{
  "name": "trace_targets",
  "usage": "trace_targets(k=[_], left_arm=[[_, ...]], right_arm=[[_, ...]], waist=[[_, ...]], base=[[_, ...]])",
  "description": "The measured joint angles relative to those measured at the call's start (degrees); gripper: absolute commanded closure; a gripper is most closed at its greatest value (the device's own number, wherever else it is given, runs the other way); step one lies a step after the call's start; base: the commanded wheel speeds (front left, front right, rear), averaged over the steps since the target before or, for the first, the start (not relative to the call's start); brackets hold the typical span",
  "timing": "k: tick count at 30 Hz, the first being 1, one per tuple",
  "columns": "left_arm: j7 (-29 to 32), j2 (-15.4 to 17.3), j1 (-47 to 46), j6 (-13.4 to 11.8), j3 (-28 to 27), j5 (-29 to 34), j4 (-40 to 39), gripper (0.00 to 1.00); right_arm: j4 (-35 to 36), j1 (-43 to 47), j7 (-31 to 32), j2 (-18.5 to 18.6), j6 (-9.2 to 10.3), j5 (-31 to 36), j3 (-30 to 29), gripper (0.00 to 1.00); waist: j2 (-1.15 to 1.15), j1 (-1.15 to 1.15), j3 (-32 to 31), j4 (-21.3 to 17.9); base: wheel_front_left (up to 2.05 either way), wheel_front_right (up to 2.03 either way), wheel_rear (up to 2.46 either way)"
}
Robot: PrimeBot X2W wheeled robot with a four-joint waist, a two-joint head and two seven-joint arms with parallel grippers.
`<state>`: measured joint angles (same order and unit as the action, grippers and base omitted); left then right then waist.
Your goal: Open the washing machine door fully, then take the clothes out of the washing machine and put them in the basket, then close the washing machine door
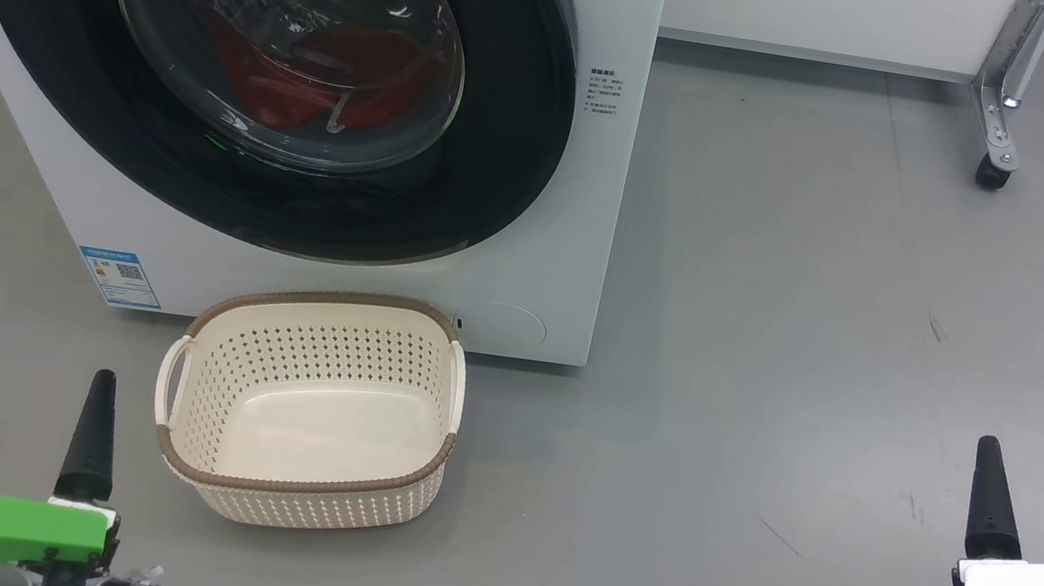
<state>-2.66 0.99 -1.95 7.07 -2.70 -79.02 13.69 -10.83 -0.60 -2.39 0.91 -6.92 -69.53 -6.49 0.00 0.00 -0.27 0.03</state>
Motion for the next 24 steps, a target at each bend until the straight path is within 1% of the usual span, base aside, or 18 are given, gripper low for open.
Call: trace_targets(k=[13,18,21,24], left_arm=[[-2.5,0.1,-0.6,0.0,1.1,12.6,-3.6,0.0],[-3.5,0.1,-0.6,0.0,1.9,19.8,-4.7,0.0],[-4.1,0.1,-0.6,-0.3,2.6,23.2,-4.9,0.0],[-4.7,0.2,-0.6,-0.8,3.4,28.4,-5.2,0.0]], right_arm=[[3.0,0.0,-2.5,0.6,0.09,13.0,3.1,0.0],[3.5,0.0,-3.6,2.1,0.56,20.4,4.9,0.0],[3.7,0.0,-4.1,2.1,0.7,23.2,5.8,0.0],[3.8,0.0,-4.7,2.1,1.32,25.8,6.5,0.0]], waist=[[0.0,0.0,0.1,0.3],[0.0,0.0,0.2,0.5],[0.0,0.0,0.3,0.6],[0.0,0.0,0.4,0.6]], base=[[0.0,0.0,0.0],[0.0,0.0,0.0],[0.0,0.0,0.0],[0.0,0.0,0.0]])
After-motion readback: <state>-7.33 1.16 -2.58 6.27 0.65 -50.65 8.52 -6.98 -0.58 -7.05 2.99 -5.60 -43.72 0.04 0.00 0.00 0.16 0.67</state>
